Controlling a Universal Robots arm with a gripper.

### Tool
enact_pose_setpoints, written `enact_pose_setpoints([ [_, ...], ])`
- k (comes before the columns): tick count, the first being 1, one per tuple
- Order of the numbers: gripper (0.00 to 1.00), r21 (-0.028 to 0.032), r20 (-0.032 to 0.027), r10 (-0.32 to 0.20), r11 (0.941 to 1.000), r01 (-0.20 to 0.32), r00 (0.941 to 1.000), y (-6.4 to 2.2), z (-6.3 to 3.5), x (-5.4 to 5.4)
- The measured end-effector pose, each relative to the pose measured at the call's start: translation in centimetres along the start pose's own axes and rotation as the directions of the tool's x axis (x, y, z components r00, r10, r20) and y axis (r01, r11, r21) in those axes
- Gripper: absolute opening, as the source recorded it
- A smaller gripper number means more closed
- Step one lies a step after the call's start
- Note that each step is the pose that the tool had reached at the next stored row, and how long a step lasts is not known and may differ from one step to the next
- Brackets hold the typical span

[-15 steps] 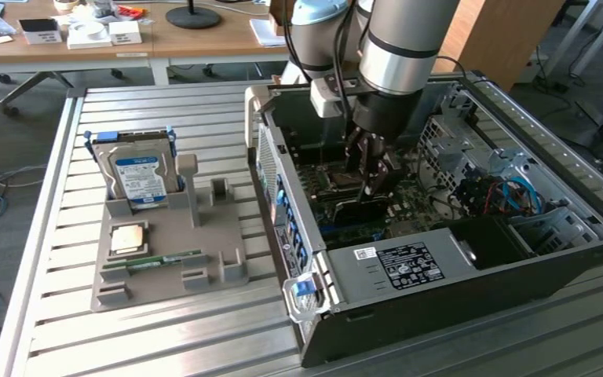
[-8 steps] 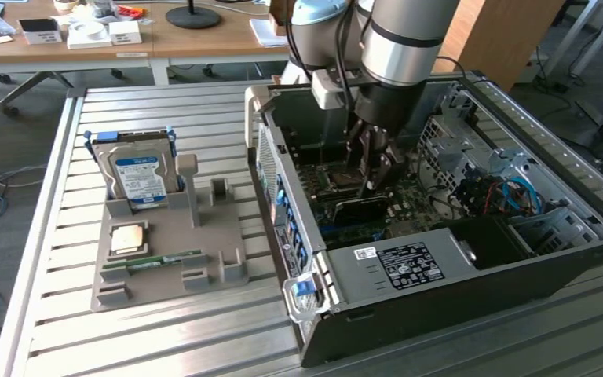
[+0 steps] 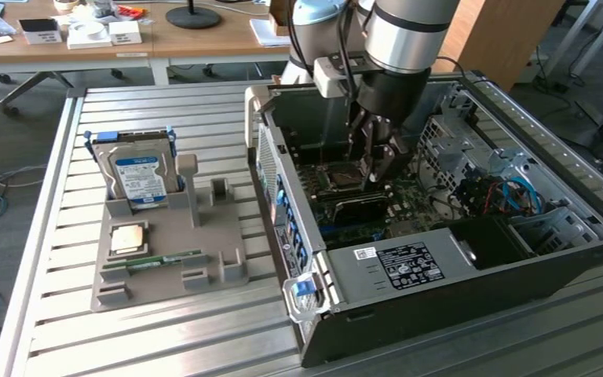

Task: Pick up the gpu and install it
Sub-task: 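Insert the gpu into the slot, then press down on the gpu until it lock into place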

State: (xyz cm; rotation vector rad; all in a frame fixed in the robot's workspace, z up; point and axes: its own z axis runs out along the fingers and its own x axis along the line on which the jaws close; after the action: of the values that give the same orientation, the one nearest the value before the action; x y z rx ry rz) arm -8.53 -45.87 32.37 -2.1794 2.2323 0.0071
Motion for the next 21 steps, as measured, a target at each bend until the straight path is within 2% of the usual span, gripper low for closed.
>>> enact_pose_setpoints([
  [15,0.64,0.0000,0.0001,0.000,1.0000,0.000,1.0000,0.00,-0.03,0.00],
  [16,0.62,0.0000,0.0000,0.000,1.0000,0.000,1.0000,0.00,-0.03,0.00],
  [17,0.56,0.0000,0.0000,0.000,1.0000,0.000,1.0000,0.00,-0.03,0.00],
  [18,0.56,0.0000,0.0001,0.000,1.0000,0.000,1.0000,0.00,-0.03,0.00],
  [21,0.38,0.0000,0.0000,0.000,1.0000,0.000,1.0000,0.00,-0.03,0.00],
])
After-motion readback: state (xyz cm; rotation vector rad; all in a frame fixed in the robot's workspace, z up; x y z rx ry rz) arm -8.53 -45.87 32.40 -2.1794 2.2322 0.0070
